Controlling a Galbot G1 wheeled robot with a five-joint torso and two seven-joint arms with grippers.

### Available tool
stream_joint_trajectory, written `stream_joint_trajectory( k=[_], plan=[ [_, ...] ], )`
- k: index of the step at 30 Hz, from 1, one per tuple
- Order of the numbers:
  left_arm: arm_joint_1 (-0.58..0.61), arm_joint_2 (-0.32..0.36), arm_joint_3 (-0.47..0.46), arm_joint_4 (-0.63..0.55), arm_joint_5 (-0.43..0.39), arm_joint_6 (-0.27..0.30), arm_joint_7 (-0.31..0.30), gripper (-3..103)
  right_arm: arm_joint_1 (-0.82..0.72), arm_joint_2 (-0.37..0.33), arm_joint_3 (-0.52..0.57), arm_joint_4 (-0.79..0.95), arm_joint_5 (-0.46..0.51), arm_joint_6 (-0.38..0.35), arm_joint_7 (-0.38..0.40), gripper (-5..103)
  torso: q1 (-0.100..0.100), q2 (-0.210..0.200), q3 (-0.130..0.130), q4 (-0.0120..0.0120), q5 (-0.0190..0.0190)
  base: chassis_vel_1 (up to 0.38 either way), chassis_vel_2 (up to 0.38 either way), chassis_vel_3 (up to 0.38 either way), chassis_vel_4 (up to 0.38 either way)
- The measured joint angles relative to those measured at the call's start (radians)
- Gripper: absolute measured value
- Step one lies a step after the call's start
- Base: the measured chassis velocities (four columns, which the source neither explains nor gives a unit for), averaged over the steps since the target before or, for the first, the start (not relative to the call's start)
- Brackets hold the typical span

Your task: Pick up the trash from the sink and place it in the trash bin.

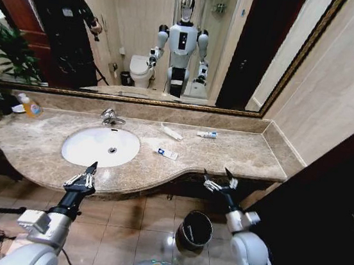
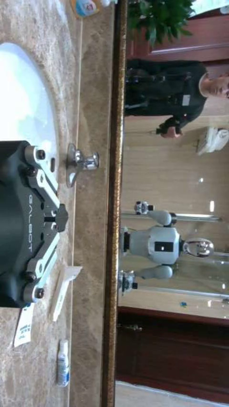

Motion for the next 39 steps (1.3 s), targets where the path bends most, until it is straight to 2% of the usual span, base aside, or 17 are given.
stream_joint_trajectory(
  k=[3,8,10,20,35,37,39],
  plan=[
    [0.000,0.000,0.000,0.000,0.000,0.000,0.000,0,0.112,-0.041,-0.051,-0.065,0.022,-0.064,-0.020,100,0.000,0.000,0.000,0.0000,0.0001,0.000,0.000,0.000,0.000],
    [0.000,0.000,0.000,0.000,0.000,0.000,0.000,0,0.199,-0.055,-0.117,-0.094,0.060,-0.111,-0.001,100,0.000,0.000,0.000,0.0000,-0.0001,0.000,0.000,0.000,0.000],
    [0.000,0.000,0.000,0.000,0.000,0.000,0.000,0,0.270,-0.055,-0.188,-0.127,0.070,-0.130,0.009,100,0.000,0.000,0.000,0.0000,-0.0002,0.000,0.000,0.000,0.000],
    [0.000,0.000,0.000,0.000,0.000,0.000,0.000,0,0.435,-0.033,-0.393,-0.281,0.077,-0.143,0.034,100,0.000,0.000,0.000,0.0000,-0.0002,0.000,0.000,0.000,0.000],
    [0.000,0.000,0.000,0.000,0.000,0.000,0.000,0,0.686,-0.024,-0.567,-0.511,0.121,-0.180,0.060,100,0.000,0.000,0.000,0.0000,-0.0001,0.000,0.000,0.000,0.000],
    [0.000,0.000,0.000,0.000,0.000,0.000,0.000,0,0.708,-0.024,-0.580,-0.531,0.121,-0.188,0.061,103,0.000,0.000,0.000,0.0000,-0.0002,0.000,0.000,0.000,0.000],
    [0.000,0.000,0.000,0.000,0.000,0.000,0.000,0,0.734,-0.031,-0.604,-0.550,0.129,-0.199,0.061,94,0.000,0.000,0.000,0.0000,-0.0001,0.000,0.000,0.000,0.000]
  ],
)
